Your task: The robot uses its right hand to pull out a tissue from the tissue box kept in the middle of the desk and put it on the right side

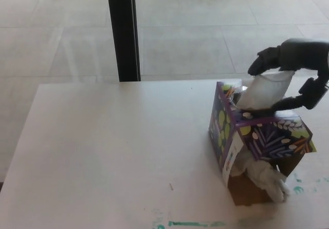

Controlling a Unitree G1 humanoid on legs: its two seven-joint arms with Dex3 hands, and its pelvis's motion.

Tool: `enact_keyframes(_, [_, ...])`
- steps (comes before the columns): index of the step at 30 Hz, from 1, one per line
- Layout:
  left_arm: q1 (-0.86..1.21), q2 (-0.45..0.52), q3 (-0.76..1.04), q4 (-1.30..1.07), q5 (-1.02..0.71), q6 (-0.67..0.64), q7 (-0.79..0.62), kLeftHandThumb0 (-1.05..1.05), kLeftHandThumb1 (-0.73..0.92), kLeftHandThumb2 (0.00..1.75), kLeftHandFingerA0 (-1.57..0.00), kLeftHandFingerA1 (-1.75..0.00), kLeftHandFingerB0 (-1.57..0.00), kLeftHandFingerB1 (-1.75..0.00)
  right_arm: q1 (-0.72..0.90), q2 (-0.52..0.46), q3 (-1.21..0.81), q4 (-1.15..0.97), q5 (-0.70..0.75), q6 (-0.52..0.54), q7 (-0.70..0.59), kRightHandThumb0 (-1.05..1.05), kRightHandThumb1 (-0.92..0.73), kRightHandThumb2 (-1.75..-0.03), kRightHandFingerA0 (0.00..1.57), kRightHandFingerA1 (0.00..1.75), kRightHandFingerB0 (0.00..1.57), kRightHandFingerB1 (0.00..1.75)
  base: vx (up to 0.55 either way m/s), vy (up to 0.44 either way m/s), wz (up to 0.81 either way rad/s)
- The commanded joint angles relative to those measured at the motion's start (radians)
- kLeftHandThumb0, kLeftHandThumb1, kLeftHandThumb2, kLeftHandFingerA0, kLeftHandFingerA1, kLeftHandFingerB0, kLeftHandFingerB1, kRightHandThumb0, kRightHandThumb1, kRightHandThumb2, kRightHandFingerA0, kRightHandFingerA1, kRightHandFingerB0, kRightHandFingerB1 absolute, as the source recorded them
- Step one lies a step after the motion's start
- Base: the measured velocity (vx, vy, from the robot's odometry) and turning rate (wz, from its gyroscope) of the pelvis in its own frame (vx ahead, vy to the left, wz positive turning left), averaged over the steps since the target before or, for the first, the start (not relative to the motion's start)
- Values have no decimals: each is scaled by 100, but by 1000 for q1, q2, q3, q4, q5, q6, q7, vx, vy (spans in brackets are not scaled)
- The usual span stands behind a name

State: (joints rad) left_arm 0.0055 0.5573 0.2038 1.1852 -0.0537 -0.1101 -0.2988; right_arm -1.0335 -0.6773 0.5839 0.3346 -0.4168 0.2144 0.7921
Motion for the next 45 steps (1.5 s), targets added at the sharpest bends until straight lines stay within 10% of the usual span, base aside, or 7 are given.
enact_keyframes(1, [-1,23,-5,5,13,-15,-5,-91,92,75,-83,-113,-64,-109,0,-24,46,-11,-133,36,77,-65,-58,-58,19,63,31,31,0,0,0])
enact_keyframes(8, [3,24,-7,3,14,-20,-17,-90,73,119,-89,-107,-70,-99,6,-34,124,-11,-277,-112,-42,-41,-67,-60,64,102,39,34,0,0,0])
enact_keyframes(14, [15,27,-14,-9,18,-25,-29,-91,92,75,-82,-111,-66,-107,69,-57,131,-47,-354,-230,-210,-58,-82,-64,75,84,51,37,0,0,0])
enact_keyframes(21, [10,23,-18,3,23,-43,-29,-93,92,74,-81,-110,-67,-106,171,-39,88,-38,-392,-404,-627,-37,-68,-62,85,175,74,102,0,0,0])
enact_keyframes(25, [13,21,-14,6,19,-60,-34,-89,74,114,-82,-103,-69,-98,181,-36,85,-30,-402,-450,-717,-33,-67,-62,87,172,80,75,0,0,0])
enact_keyframes(33, [10,15,8,-1,-5,-45,-35,-94,92,74,-80,-114,-64,-109,207,-44,80,16,-407,-517,-849,-35,-47,-92,122,135,81,80,0,0,0])
enact_keyframes(45, [13,13,5,-9,0,-51,-17,-92,73,114,-81,-106,-68,-100,277,-67,70,20,-433,-537,-978,-27,-62,-62,88,168,79,99,0,0,0])
